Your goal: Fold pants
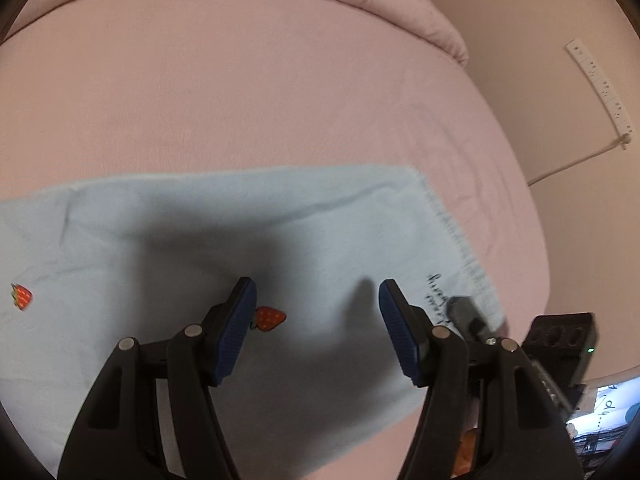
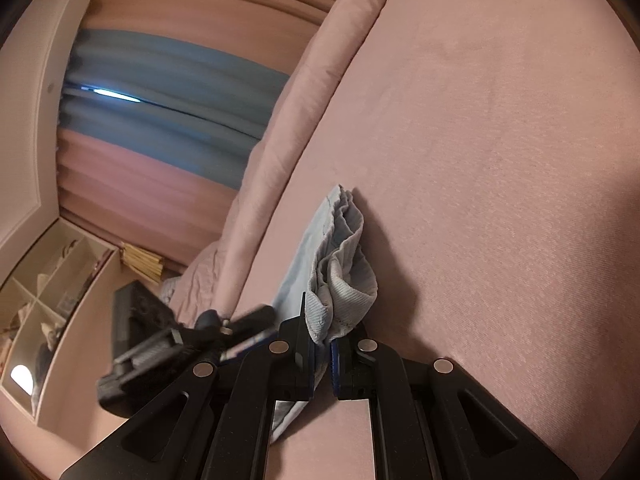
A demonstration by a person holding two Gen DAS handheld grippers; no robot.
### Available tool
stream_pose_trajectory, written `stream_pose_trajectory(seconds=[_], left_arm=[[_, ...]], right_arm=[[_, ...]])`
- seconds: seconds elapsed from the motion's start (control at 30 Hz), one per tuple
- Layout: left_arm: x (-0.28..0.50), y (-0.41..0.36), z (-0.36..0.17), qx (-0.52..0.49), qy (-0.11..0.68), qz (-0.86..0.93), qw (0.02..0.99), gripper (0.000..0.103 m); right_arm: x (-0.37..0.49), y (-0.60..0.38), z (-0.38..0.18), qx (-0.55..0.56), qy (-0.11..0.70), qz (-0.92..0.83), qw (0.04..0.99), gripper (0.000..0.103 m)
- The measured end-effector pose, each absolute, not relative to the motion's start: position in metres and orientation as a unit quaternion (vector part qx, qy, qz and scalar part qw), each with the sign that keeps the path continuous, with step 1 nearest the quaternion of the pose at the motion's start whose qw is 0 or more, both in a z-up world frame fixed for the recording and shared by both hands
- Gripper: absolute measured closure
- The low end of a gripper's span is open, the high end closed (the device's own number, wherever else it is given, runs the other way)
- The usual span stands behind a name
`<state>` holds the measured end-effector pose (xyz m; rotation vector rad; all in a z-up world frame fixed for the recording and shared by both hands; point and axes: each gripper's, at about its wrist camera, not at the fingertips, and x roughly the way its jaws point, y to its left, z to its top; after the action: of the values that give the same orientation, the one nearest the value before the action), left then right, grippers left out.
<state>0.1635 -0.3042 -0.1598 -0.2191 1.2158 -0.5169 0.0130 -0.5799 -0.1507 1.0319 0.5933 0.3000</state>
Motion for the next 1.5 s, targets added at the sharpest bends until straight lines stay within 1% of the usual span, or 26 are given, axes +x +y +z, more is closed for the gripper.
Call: stream_pose_trajectory(seconds=[0.23,0.37,0.47,0.67,0.73,0.77,0.9,1.0,1.1,1.2,1.3,1.4,1.5], left_arm=[[0.158,-0.289,-0.143,-0.113,0.556,-0.254,0.783,0.039],[0.146,-0.277,-0.156,-0.124,0.584,-0.261,0.758,0.039],[0.143,-0.272,-0.163,-0.123,0.572,-0.271,0.764,0.039],[0.129,-0.259,-0.148,-0.116,0.567,-0.284,0.765,0.038],[0.125,-0.255,-0.162,-0.134,0.581,-0.286,0.750,0.039],[0.122,-0.250,-0.167,-0.145,0.575,-0.294,0.750,0.039],[0.128,-0.244,-0.166,-0.171,0.566,-0.311,0.744,0.038],[0.130,-0.222,-0.160,-0.210,0.564,-0.314,0.735,0.037],[0.131,-0.193,-0.155,-0.237,0.553,-0.309,0.737,0.034],[0.136,-0.150,-0.156,-0.295,0.541,-0.291,0.732,0.033],[0.139,-0.107,-0.156,-0.333,0.527,-0.267,0.735,0.032],[0.140,-0.086,-0.161,-0.375,0.518,-0.264,0.722,0.032],[0.141,-0.079,-0.160,-0.410,0.507,-0.277,0.706,0.025]], right_arm=[[0.013,-0.581,-0.152,0.482,0.281,0.138,0.818,0.095],[0.013,-0.579,-0.152,0.478,0.288,0.127,0.820,0.095],[0.014,-0.577,-0.153,0.468,0.298,0.114,0.824,0.095],[0.012,-0.576,-0.150,0.459,0.316,0.095,0.825,0.095],[0.013,-0.575,-0.150,0.455,0.322,0.085,0.826,0.095],[0.014,-0.573,-0.149,0.449,0.325,0.081,0.828,0.095],[0.018,-0.570,-0.147,0.434,0.342,0.060,0.831,0.095],[0.017,-0.568,-0.138,0.423,0.351,0.047,0.834,0.095],[0.017,-0.559,-0.120,0.392,0.349,0.034,0.851,0.095],[0.018,-0.544,-0.096,0.354,0.337,0.028,0.872,0.095],[0.022,-0.520,-0.071,0.302,0.329,0.038,0.894,0.095],[0.030,-0.481,-0.046,0.242,0.323,0.071,0.912,0.095],[0.033,-0.444,-0.035,0.190,0.319,0.107,0.922,0.095]])
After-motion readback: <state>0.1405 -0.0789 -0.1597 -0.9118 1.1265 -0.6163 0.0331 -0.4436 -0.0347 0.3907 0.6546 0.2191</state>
